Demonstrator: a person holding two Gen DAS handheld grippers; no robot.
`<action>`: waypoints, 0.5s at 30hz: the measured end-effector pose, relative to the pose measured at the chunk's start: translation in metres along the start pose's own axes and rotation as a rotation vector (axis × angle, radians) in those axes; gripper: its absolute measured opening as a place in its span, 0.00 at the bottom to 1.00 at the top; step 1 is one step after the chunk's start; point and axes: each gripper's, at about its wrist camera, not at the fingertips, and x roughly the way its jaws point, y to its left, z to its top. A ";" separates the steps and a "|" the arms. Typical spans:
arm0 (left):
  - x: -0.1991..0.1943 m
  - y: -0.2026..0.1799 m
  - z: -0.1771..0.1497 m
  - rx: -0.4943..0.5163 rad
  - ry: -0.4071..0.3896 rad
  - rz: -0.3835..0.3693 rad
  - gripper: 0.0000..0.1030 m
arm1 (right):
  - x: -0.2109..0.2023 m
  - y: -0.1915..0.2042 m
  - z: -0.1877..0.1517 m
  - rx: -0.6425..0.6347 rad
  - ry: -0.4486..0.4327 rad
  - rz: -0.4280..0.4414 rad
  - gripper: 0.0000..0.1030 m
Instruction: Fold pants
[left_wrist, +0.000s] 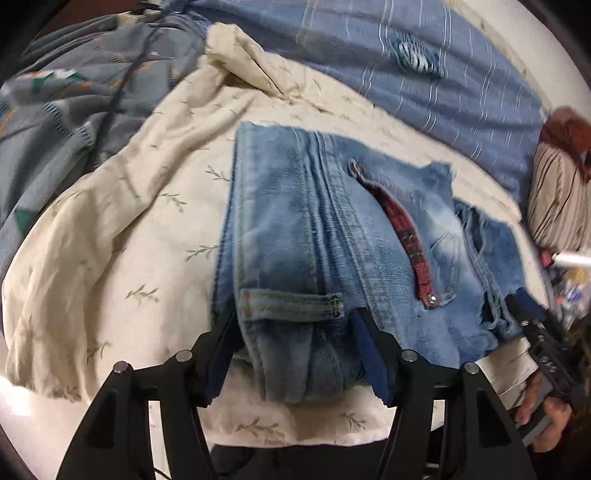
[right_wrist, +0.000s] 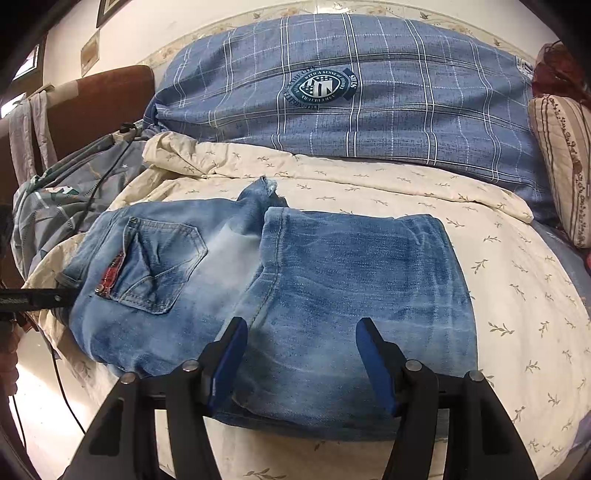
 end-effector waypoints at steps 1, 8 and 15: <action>0.003 -0.001 0.001 -0.005 0.000 -0.007 0.57 | -0.001 0.000 0.000 -0.003 -0.003 -0.004 0.63; 0.004 0.000 0.014 -0.010 -0.009 -0.049 0.24 | -0.005 -0.009 -0.002 0.022 -0.020 -0.014 0.63; -0.021 -0.023 0.020 0.067 -0.077 -0.016 0.22 | -0.010 -0.018 0.002 0.072 -0.039 -0.002 0.63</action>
